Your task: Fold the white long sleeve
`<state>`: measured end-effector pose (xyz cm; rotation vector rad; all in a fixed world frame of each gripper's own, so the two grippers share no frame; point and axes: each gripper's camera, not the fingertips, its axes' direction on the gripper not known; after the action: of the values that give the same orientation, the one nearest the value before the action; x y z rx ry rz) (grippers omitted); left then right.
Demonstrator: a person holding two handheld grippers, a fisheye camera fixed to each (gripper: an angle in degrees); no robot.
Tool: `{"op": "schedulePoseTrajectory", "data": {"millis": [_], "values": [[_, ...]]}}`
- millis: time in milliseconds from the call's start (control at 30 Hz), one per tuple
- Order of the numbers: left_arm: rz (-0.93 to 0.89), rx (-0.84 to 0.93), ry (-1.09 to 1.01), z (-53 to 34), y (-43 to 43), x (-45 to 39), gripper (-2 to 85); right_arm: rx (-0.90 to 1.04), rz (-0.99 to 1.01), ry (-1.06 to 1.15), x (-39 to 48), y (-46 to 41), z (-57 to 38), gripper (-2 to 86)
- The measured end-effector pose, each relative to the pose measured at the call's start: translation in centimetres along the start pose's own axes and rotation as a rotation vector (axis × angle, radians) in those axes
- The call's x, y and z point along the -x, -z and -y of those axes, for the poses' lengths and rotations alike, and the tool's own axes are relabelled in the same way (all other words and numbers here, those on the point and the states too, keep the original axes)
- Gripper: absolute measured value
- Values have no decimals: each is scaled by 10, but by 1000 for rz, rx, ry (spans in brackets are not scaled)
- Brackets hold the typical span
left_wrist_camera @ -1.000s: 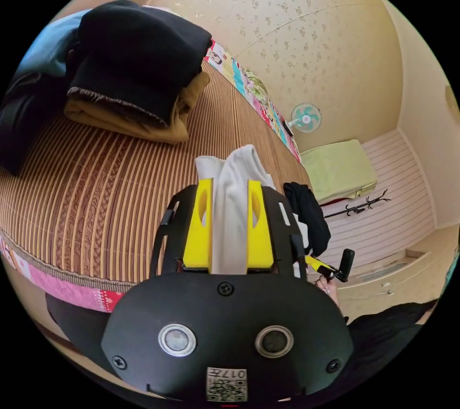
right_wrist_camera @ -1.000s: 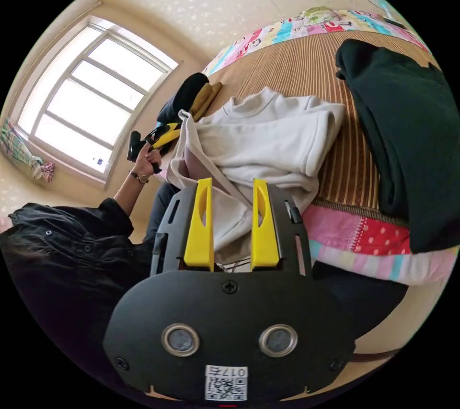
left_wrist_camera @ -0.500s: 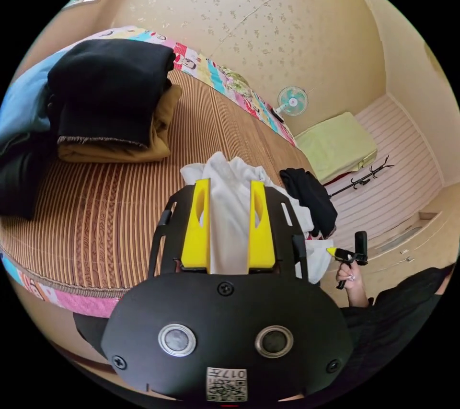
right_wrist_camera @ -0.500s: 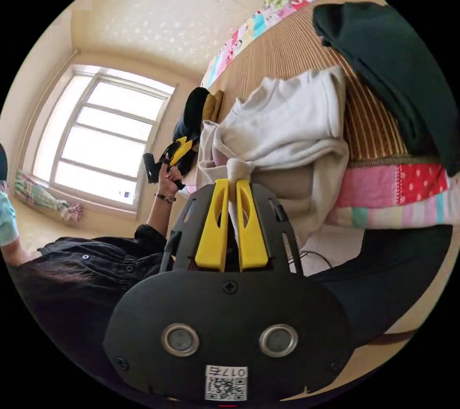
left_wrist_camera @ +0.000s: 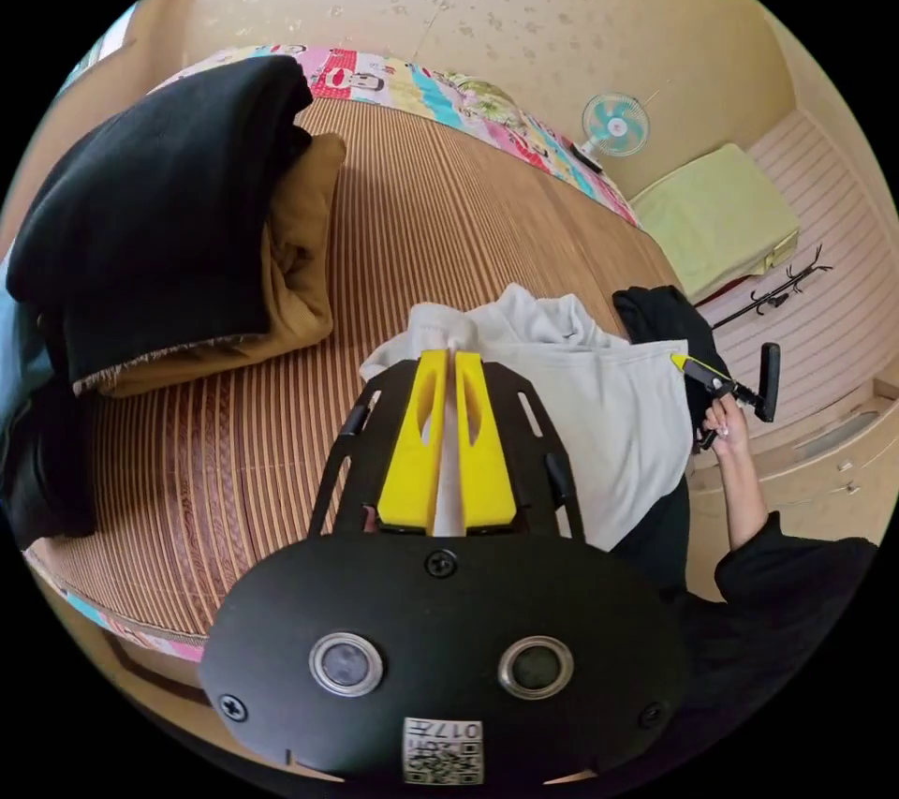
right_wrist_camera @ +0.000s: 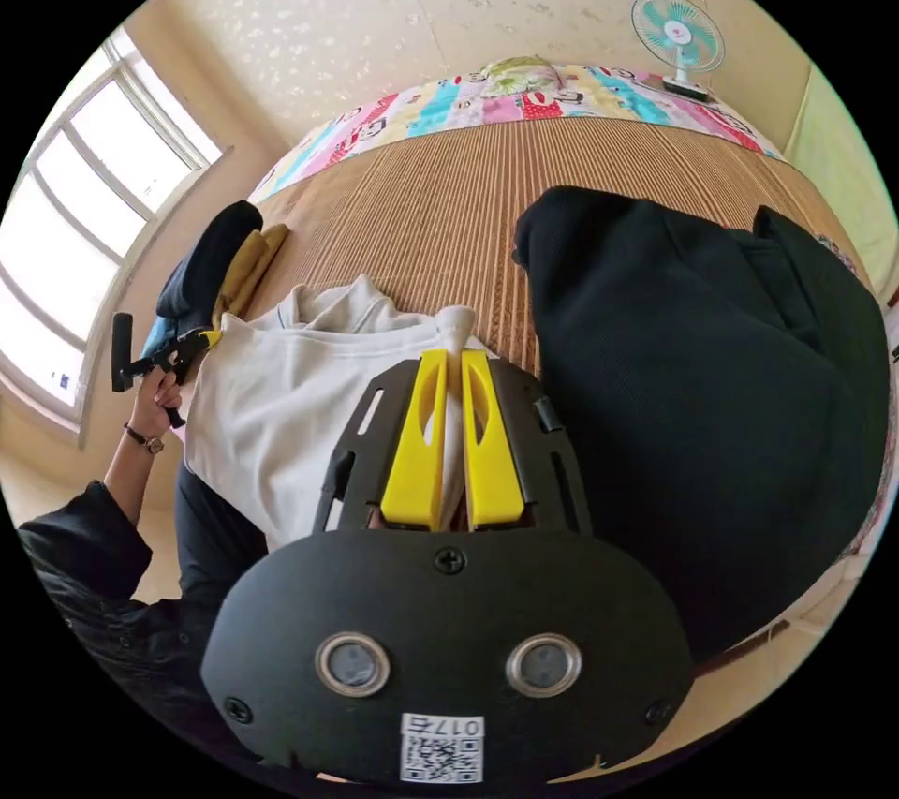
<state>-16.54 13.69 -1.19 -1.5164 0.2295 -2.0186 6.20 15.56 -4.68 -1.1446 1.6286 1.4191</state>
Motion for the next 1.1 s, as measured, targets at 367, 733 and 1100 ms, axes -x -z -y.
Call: {"op": "schedulePoseTrajectory", "data": {"millis": [367, 733, 1100], "values": [[-260, -100, 409, 31, 62, 102, 85, 113, -233, -27, 43, -82, 44, 65], [-1059, -307, 564, -25, 135, 119, 127, 16, -88, 134, 171, -101, -75, 78], [-301, -43, 413, -73, 116, 96, 165, 55, -227, 160, 198, -158, -28, 58]]}}
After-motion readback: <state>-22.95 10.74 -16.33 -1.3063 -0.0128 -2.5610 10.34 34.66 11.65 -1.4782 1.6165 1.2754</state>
